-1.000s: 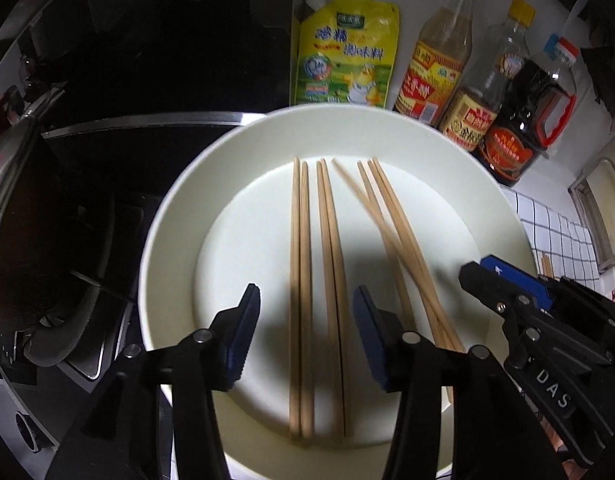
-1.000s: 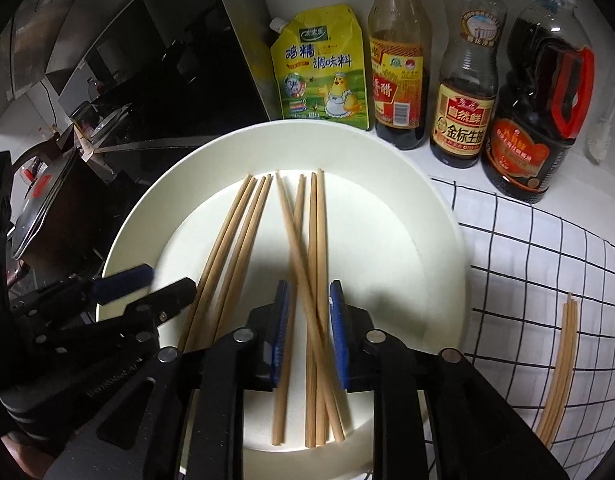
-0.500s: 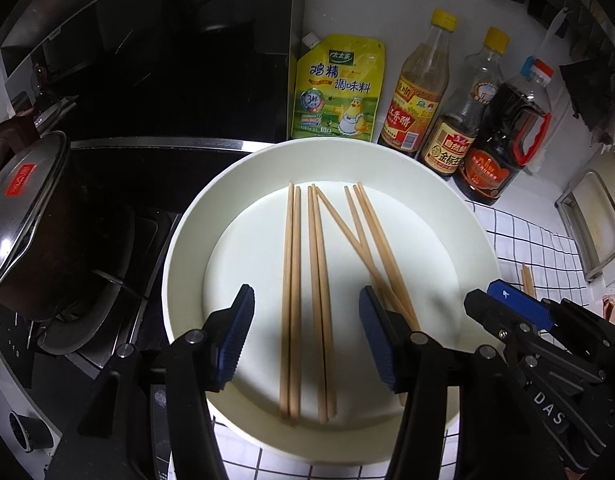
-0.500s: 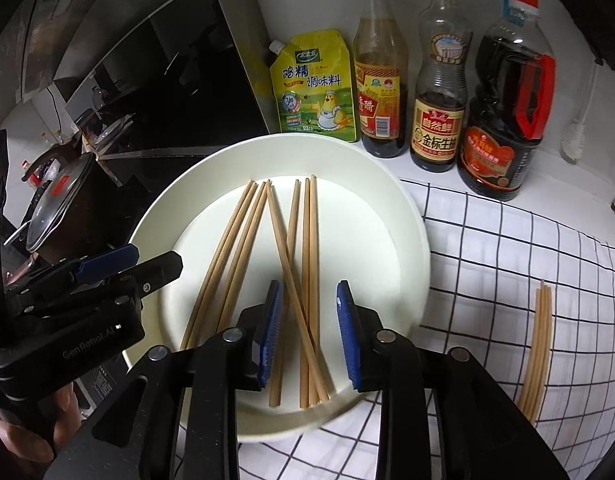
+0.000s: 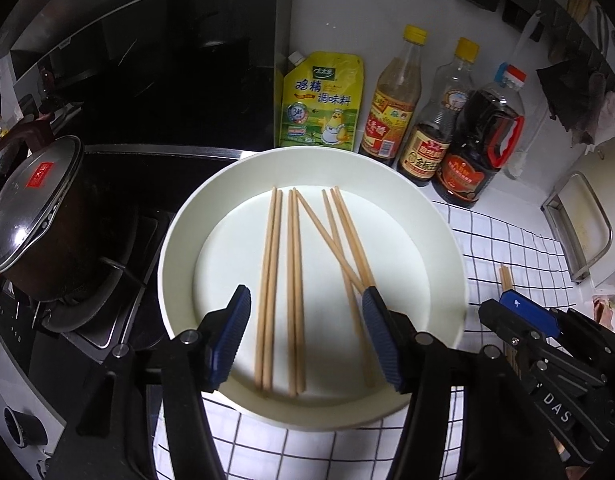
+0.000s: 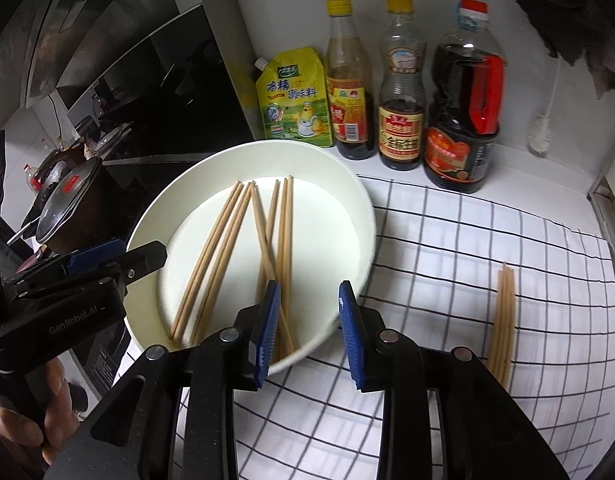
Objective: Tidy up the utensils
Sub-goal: 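Move both open tools back to the remaining chopsticks on the mat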
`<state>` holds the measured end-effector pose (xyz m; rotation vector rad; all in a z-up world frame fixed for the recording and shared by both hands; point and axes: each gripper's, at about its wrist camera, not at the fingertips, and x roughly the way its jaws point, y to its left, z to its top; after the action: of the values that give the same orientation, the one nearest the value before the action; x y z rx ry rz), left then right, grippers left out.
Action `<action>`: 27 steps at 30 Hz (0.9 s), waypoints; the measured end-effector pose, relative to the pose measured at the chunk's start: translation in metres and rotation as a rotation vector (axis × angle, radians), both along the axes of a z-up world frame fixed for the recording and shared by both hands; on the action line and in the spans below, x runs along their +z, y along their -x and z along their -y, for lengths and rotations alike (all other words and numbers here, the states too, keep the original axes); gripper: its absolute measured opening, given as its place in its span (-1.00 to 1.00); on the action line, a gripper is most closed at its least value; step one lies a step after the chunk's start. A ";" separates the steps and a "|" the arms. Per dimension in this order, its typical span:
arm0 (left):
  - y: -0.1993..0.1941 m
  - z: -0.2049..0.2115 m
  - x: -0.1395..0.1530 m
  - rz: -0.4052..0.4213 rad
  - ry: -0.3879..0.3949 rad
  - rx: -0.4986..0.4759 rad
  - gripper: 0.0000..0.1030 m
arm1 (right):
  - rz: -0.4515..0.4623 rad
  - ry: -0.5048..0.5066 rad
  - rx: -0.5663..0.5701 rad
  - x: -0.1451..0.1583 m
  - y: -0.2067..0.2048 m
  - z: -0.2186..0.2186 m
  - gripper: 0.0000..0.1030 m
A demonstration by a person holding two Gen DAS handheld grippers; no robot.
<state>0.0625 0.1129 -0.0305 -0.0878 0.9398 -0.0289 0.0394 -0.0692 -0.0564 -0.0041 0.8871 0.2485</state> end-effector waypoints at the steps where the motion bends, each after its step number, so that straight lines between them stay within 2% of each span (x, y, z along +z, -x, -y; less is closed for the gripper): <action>1: 0.002 0.003 0.001 0.002 0.000 -0.002 0.12 | 0.002 0.001 -0.003 0.001 0.002 0.003 -0.43; 9: 0.015 0.029 0.008 0.016 0.000 -0.027 0.12 | 0.019 0.001 -0.033 0.009 0.020 0.031 -0.43; 17: 0.025 0.057 0.013 0.025 -0.002 -0.061 0.23 | 0.028 -0.002 -0.069 0.013 0.036 0.061 -0.41; 23: 0.030 0.081 0.015 0.028 -0.011 -0.101 0.36 | 0.038 -0.014 -0.110 0.016 0.046 0.084 -0.36; 27: 0.033 0.097 0.017 0.040 -0.015 -0.126 0.56 | 0.041 -0.020 -0.141 0.015 0.052 0.101 -0.27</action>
<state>0.0298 0.0161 -0.0139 -0.0141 0.9048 -0.1398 -0.0125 -0.1706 -0.0411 0.0713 0.8405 0.1247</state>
